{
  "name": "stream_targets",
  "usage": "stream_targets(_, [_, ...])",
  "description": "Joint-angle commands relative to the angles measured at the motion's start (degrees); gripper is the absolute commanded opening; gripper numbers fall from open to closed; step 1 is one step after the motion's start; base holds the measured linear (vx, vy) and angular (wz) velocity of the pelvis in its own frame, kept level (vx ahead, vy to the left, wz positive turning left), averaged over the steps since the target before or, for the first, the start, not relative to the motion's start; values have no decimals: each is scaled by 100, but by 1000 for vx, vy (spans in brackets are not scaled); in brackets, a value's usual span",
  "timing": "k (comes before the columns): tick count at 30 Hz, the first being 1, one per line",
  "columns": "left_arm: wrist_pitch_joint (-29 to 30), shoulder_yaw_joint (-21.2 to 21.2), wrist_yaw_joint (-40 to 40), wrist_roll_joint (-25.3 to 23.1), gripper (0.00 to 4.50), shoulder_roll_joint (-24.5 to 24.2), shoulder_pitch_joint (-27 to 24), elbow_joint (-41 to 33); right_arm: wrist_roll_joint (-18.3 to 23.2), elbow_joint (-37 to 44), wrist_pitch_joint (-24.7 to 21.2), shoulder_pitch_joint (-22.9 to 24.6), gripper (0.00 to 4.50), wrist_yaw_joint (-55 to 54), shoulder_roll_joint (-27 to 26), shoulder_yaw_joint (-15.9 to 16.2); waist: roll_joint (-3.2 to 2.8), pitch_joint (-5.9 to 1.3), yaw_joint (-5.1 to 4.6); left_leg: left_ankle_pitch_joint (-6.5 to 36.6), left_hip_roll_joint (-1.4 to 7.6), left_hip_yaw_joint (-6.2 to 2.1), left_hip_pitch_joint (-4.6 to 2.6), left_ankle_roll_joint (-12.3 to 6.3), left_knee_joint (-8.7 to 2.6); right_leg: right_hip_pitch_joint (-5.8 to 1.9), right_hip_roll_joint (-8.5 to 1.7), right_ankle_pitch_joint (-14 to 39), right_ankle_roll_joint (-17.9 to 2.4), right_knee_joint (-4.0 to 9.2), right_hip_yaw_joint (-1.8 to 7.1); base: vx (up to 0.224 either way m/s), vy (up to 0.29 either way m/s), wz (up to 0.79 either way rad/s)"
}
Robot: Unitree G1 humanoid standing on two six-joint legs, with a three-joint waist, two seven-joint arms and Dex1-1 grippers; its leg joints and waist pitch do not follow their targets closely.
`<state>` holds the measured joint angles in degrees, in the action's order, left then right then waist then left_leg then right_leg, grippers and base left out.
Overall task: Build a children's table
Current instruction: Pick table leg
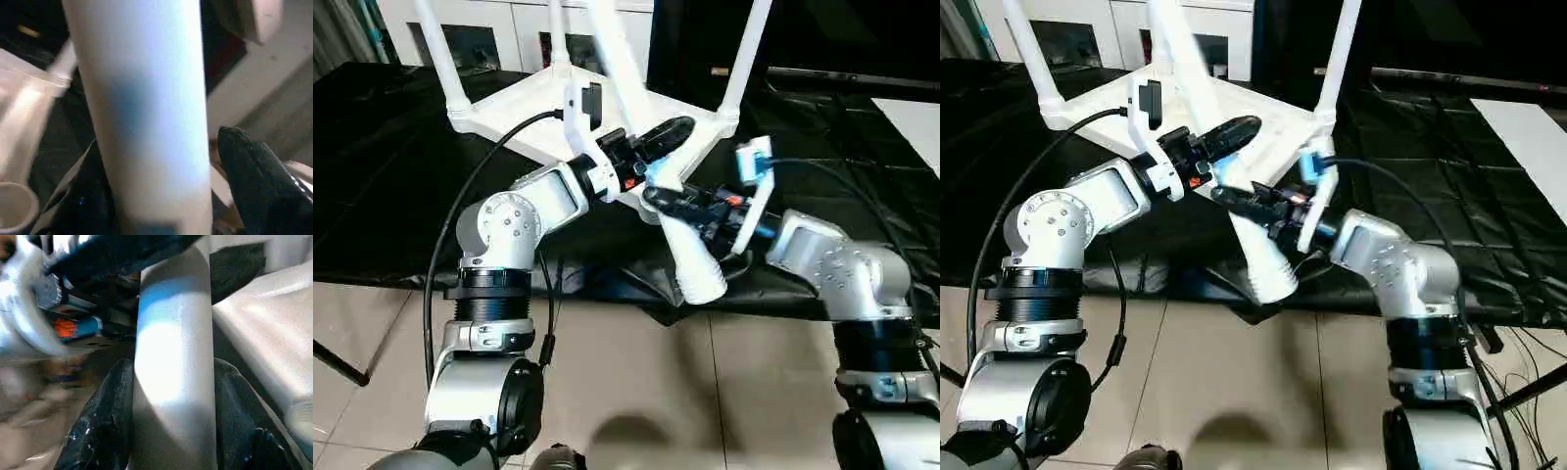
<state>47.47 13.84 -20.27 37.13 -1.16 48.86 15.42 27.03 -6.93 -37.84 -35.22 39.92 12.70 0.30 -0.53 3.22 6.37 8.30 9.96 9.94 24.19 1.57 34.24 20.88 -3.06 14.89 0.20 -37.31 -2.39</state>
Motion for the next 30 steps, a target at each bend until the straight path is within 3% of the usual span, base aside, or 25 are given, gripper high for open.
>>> stream_targets(1, [-217,116,323,-118,294,90,230,170,-529,221,507,64,178,-529,-200,328,-36,-440,-33,736,310,-138,-250,137,-338,-199,-507,-779,-1202,445,237,0,0,0])
stream_targets(2, [-301,169,415,-134,290,119,265,238,-742,243,667,70,178,-721,-275,481,-79,-444,-29,784,317,-154,-256,157,-346,-210,-516,-760,-1204,438,232,0,0,0])
stream_targets(4, [-481,205,573,-242,285,142,316,390,-1147,143,870,12,178,-1372,-517,648,-80,-442,-59,754,319,-164,-265,228,-359,-191,-489,-833,-1166,436,232,0,0,0])
stream_targets(5, [-631,220,692,-338,258,155,336,485,-1490,31,1035,-42,178,-1841,-619,782,-95,-444,-87,784,312,-167,-263,270,-375,-194,-485,-884,-1158,431,225,0,0,0])
stream_targets(10, [-829,218,832,-435,240,206,338,536,-2104,-88,1530,-54,178,-2326,-773,1128,-124,-450,-89,825,313,-168,-265,312,-371,-201,-494,-1121,-1104,419,231,0,0,0])
stream_targets(12, [-990,175,950,-565,209,218,331,546,-2335,-185,1621,-80,178,-2652,-823,1120,-124,-442,-104,839,305,-169,-260,310,-372,-212,-482,-1194,-1074,416,236,0,0,0])
stream_targets(14, [-1111,184,1054,-614,207,256,346,592,-2421,-270,1701,-98,178,-2885,-931,1028,-132,-435,-118,957,307,-166,-262,288,-380,-211,-501,-1073,-1091,428,245,0,0,0])
stream_targets(23, [-1285,139,781,-562,181,258,398,705,-2437,-333,2123,-99,178,-2747,-930,1060,-146,-433,-144,807,299,-155,-246,119,-349,-219,-491,-1210,-1124,413,250,0,0,0])
stream_targets(25, [-1303,88,668,-582,181,229,389,700,-2406,-288,2212,-77,234,-2634,-912,1069,-147,-434,-140,770,299,-152,-245,72,-340,-221,-492,-1291,-1147,408,249,0,0,0])
stream_targets(27, [-1391,-69,424,-697,181,107,378,731,-2255,-196,2176,-66,247,-2298,-846,1081,-134,-431,-137,782,296,-149,-243,-8,-337,-227,-487,-1256,-1151,413,248,0,0,0])
stream_targets(28, [-1420,-209,134,-773,181,-45,376,776,-1930,-98,1891,-65,254,-1884,-763,982,-117,-419,-144,824,289,-146,-246,-73,-346,-232,-478,-1182,-1146,429,250,0,0,0])
stream_targets(30, [-1432,-297,-95,-807,181,-166,383,815,-1574,-15,1579,-64,273,-1496,-634,875,-140,-431,-129,792,314,-154,-250,-96,-339,-230,-495,-1197,-1160,405,251,0,0,0])
